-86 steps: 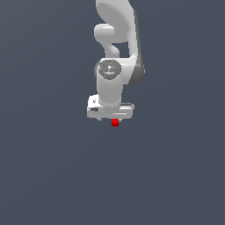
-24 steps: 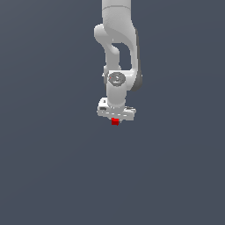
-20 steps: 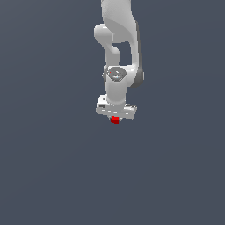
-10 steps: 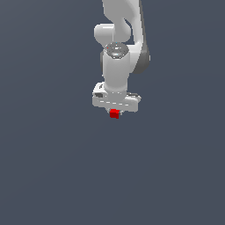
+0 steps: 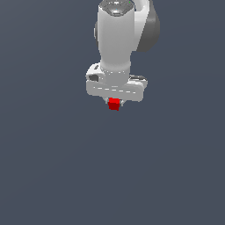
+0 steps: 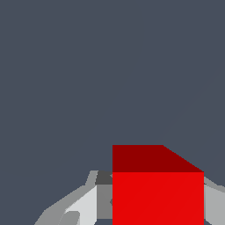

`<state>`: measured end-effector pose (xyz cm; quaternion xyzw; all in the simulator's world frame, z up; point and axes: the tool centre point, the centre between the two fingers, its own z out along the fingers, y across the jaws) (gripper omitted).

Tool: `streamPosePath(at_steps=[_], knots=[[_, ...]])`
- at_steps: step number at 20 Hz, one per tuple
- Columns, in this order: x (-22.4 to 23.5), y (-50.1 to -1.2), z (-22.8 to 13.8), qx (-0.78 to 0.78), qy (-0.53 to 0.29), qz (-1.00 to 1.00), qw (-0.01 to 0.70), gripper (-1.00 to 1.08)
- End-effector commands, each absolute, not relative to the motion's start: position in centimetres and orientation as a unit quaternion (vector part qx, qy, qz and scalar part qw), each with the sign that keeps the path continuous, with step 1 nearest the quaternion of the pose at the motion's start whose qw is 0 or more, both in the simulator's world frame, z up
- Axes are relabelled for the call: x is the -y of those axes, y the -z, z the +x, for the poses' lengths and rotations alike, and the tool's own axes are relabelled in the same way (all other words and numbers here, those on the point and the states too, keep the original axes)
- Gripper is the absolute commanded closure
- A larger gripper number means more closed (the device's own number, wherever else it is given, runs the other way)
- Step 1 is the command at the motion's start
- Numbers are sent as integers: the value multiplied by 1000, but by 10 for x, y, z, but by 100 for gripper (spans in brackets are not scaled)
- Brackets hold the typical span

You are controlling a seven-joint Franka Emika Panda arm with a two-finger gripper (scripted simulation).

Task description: Pick up the red cube and move it to a goal position.

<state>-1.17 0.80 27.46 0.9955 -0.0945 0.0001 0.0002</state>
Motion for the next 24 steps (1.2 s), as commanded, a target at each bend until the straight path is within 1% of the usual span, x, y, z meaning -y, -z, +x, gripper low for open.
streamPosePath(at_steps=[1, 12, 24], knots=[[-7, -299, -4, 95, 0, 996, 0, 108], [-4, -384, 24, 95, 0, 996, 0, 108], [-1, -448, 48, 95, 0, 996, 0, 108]])
